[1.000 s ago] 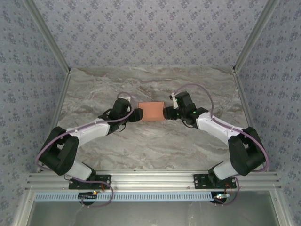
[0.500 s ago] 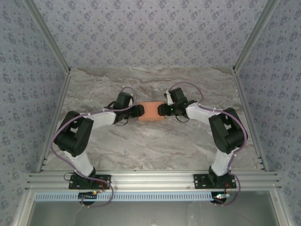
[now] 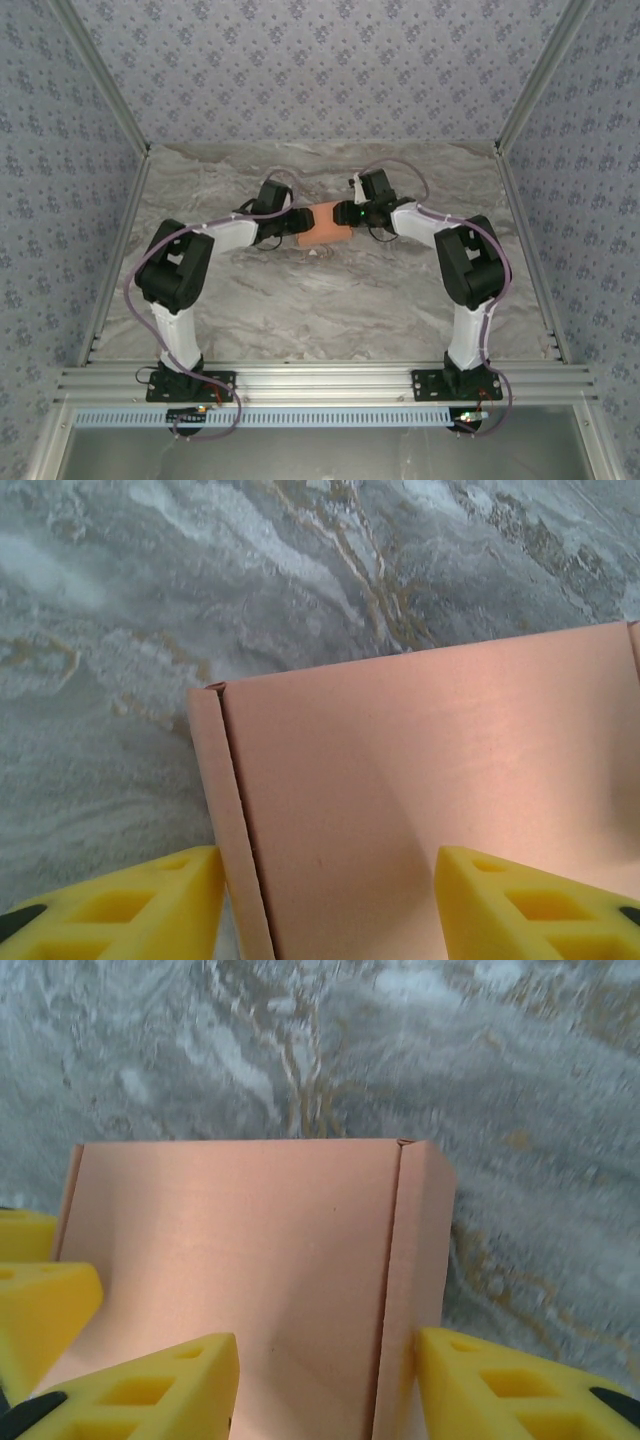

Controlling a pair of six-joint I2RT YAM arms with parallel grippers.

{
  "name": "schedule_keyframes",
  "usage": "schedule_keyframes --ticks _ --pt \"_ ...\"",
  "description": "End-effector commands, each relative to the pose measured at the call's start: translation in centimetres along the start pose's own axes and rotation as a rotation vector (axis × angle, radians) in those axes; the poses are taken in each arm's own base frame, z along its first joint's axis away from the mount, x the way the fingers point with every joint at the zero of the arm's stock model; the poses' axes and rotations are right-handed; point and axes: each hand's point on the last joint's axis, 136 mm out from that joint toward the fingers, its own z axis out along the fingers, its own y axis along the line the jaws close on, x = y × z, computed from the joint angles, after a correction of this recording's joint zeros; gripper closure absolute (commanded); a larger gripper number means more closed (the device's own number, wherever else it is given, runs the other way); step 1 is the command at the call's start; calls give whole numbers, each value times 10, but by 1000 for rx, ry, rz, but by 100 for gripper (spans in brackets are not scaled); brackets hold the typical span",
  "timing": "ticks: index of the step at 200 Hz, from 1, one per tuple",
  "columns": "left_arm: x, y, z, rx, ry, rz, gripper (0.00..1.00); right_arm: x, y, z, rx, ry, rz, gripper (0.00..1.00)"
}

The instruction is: Fold the paper box

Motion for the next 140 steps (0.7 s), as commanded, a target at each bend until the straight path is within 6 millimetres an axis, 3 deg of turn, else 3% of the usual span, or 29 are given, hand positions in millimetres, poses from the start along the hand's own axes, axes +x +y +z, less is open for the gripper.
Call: schedule_keyframes --ticks 1,38,65,94,105,140 --pt "-21 -17 8 16 -14 36 42 -12 -7 11 8 -7 27 49" --pt "-36 -17 18 -23 -23 52 36 -22 -24 10 85 -13 6 46" --pt "-46 -19 10 -39 -41 71 33 -30 -35 -8 163 -28 -47 43" --pt "-56 -23 -14 -43 -101 97 29 -42 -38 -40 232 -78 -111 40" --pt "-59 -23 -26 -47 -127 109 28 -45 -38 -55 258 -100 -133 34" --pt "-63 -22 -78 -82 -236 195 23 -44 -44 -110 405 -168 -208 27"
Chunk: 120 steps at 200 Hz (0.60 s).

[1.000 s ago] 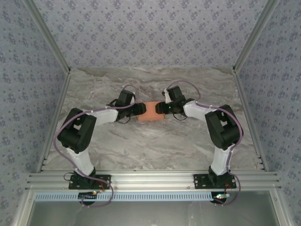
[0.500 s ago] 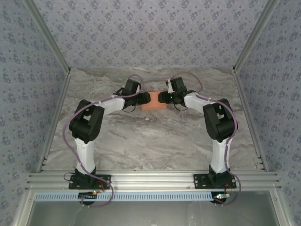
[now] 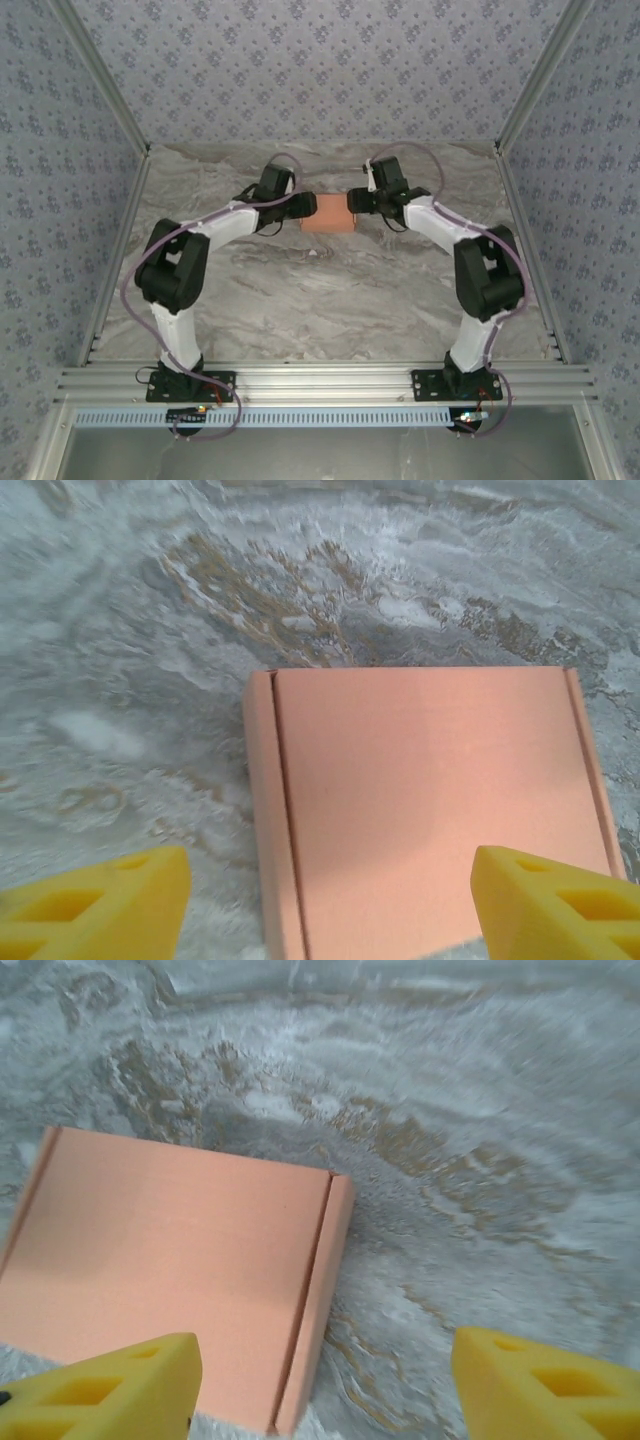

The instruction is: Fold the paper box

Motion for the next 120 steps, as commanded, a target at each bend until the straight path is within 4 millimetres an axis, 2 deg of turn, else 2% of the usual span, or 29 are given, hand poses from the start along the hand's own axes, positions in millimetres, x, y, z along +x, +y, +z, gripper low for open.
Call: schedule_keyframes --ticks 1,7,10,20,24,30,33,62,70,84,99,120 --pt "-27 -5 -50 -17 -142 86 23 -4 -22 -41 150 -45 -86 27" --pt "-24 0 -60 -38 -161 103 22 -9 -25 -53 184 -72 -105 25" --pt "-23 2 -64 -48 -171 109 21 1 -28 -55 204 -58 -120 24" --pt "-17 12 -80 -79 -207 131 19 3 -37 -72 268 -84 -147 19" --pt "-14 17 -87 -93 -221 137 19 3 -39 -79 286 -97 -156 15" --pt "-12 23 -97 -117 -247 142 18 4 -43 -90 312 -117 -159 3" --pt "-9 27 -101 -129 -255 147 17 4 -45 -95 324 -125 -163 1" --pt "10 60 -144 -235 -342 213 9 14 -68 -140 414 -199 -155 1" --pt "15 70 -155 -276 -361 221 1 17 -76 -152 442 -220 -143 1" --pt "21 88 -173 -345 -397 222 1 26 -88 -168 472 -255 -116 1" --pt "26 104 -190 -398 -444 200 1 39 -101 -179 479 -295 -76 1" --pt "31 124 -204 -437 -507 177 1 61 -119 -182 492 -355 -18 1"
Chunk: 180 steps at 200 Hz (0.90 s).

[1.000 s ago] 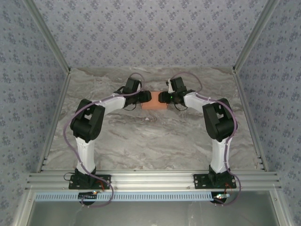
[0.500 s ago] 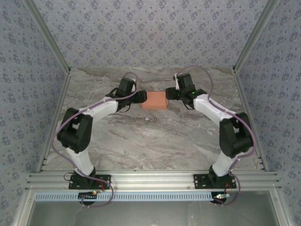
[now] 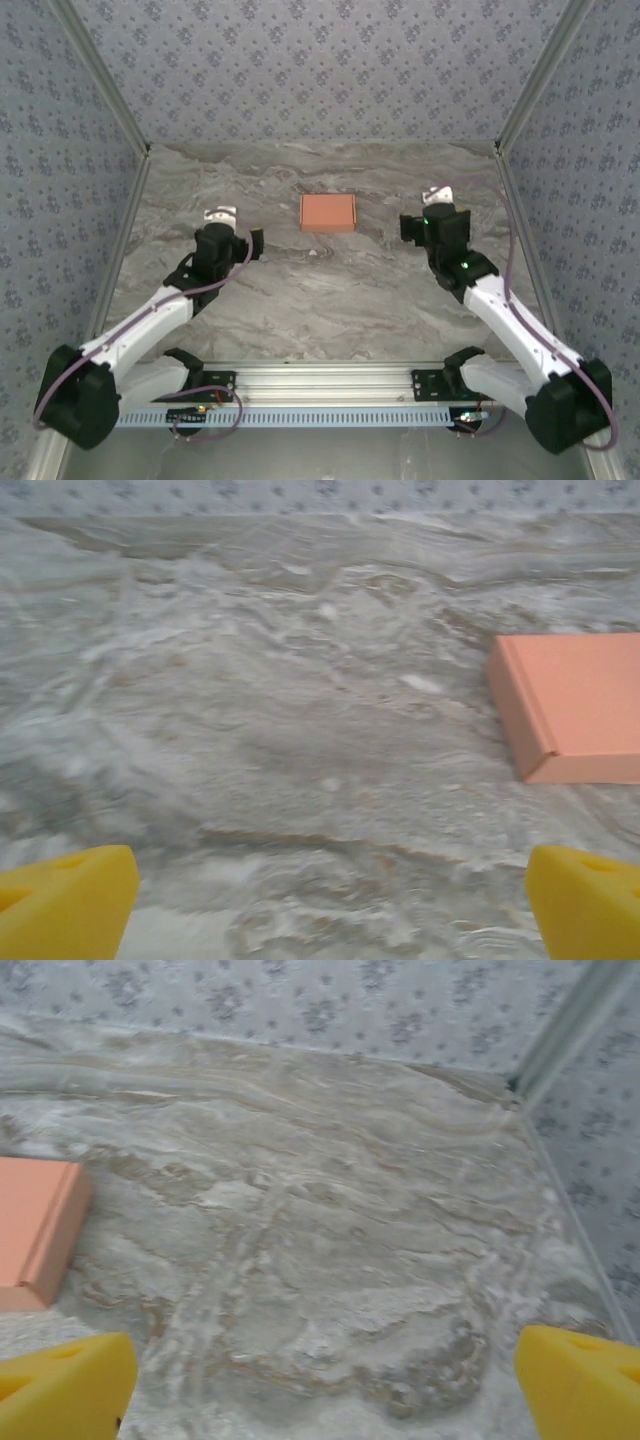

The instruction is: Fold the paper box

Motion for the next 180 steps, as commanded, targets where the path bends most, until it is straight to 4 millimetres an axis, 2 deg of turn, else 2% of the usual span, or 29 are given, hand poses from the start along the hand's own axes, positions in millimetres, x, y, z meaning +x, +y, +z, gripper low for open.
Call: schedule_keyframes --ticks 1,19,40,49,66,96,106,123,156,180 --pt "-10 34 -11 -120 -102 -4 1 21 -24 0 71 -36 50 1" --pt "-5 57 -10 -184 -122 -11 1 42 -39 7 114 -43 92 1" --pt "5 76 -2 -221 -114 24 1 64 -53 22 166 -39 108 1" --pt "3 82 1 -231 -117 38 1 70 -56 29 175 -38 114 1" --pt "2 94 7 -250 -163 43 1 81 -58 44 183 -27 132 1" --pt "23 123 30 -256 -121 -61 1 97 -53 70 179 10 93 1" --pt "28 129 35 -255 -142 -93 1 93 -50 75 172 -26 90 1" --pt "24 131 44 -221 -199 -119 1 87 -45 79 143 -66 82 1" --pt "21 124 68 -177 -138 -46 1 79 -43 87 102 -124 76 1" --pt "36 122 86 -127 -130 -47 1 86 -41 100 75 -132 58 1"
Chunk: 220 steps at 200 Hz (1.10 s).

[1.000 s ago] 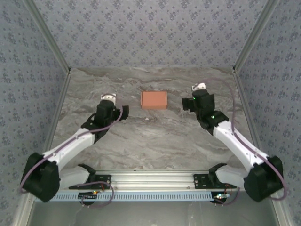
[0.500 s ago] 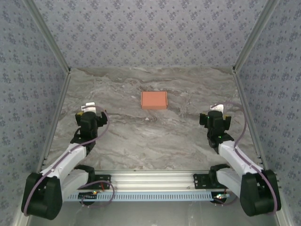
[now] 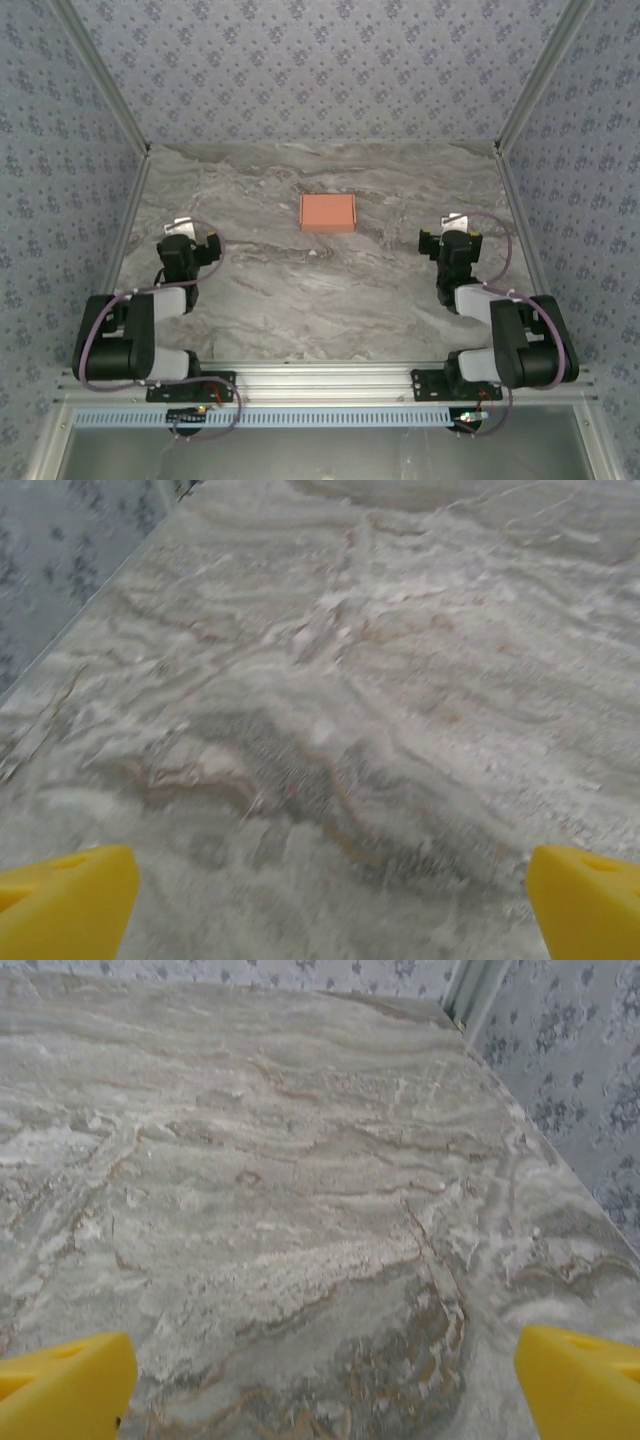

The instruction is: Fold the paper box

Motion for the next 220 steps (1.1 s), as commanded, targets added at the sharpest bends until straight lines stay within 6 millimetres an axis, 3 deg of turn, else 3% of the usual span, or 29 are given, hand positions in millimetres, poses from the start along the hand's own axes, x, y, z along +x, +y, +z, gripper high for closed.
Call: schedule_keyframes --ticks 1,40,78,220 --pt "-17 -12 15 85 -85 5 1 -10 5 9 -45 -79 -2 1" --pt "-13 -26 24 164 -30 44 1 7 5 16 -91 -62 40 1" --pt "-14 -26 24 161 -33 43 1 8 5 29 -132 13 61 1" --pt "-14 -26 24 152 -33 48 1 8 5 29 -132 10 62 1"
